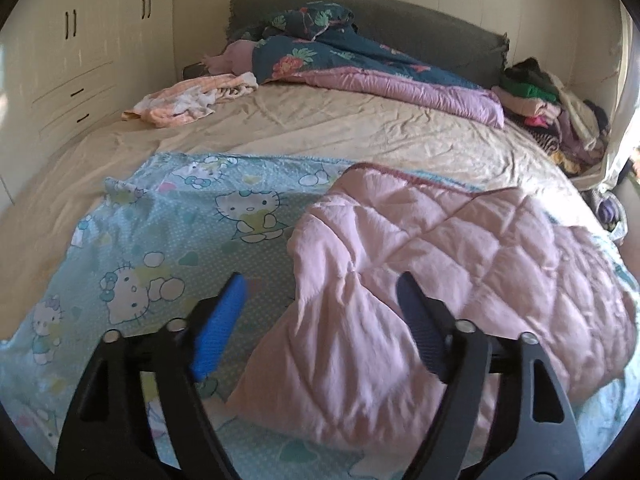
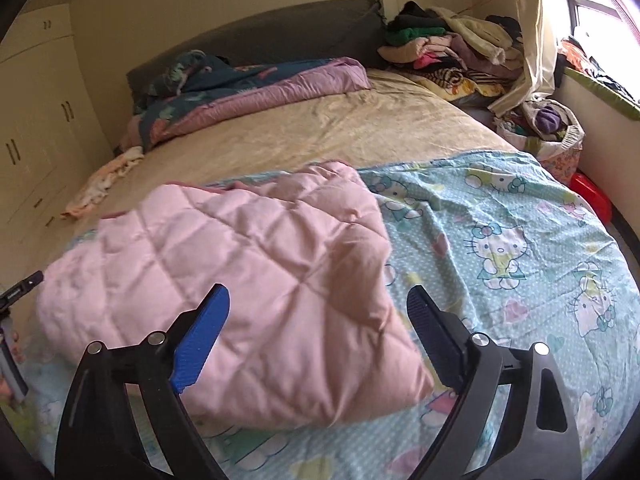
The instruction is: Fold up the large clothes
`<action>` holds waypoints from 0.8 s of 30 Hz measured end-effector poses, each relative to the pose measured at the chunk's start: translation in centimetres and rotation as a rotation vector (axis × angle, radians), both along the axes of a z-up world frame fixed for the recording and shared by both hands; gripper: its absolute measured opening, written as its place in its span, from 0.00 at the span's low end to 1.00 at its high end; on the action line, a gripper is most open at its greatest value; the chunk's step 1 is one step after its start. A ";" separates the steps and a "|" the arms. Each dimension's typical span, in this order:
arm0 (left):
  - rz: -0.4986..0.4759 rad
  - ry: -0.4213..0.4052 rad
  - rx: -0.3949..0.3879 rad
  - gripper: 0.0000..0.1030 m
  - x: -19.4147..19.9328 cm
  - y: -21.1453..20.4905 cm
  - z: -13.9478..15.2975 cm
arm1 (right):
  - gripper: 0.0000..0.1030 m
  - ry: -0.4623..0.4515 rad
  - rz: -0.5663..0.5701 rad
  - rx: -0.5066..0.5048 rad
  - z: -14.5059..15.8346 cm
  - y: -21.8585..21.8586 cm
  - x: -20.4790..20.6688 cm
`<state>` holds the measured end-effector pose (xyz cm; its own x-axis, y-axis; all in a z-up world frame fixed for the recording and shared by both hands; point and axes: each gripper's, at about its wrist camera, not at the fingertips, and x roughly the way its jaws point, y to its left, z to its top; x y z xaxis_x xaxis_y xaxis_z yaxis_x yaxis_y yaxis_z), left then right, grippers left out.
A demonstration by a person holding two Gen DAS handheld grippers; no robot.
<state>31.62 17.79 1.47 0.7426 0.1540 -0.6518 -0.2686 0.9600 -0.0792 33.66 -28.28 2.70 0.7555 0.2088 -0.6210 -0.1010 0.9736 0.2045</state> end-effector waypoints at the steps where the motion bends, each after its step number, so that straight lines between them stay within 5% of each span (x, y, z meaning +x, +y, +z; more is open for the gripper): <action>1: 0.000 -0.004 -0.004 0.84 -0.3 -0.1 0.3 | 0.87 -0.008 0.003 0.008 0.4 0.2 -0.6; 4: -0.011 -0.020 -0.016 0.91 -1.7 -0.5 1.1 | 0.87 -0.028 0.011 0.026 1.2 0.5 -2.1; 24: -0.079 -0.003 -0.016 0.91 -8.0 -4.7 1.0 | 0.96 -0.049 -0.040 0.083 2.6 -1.2 -8.1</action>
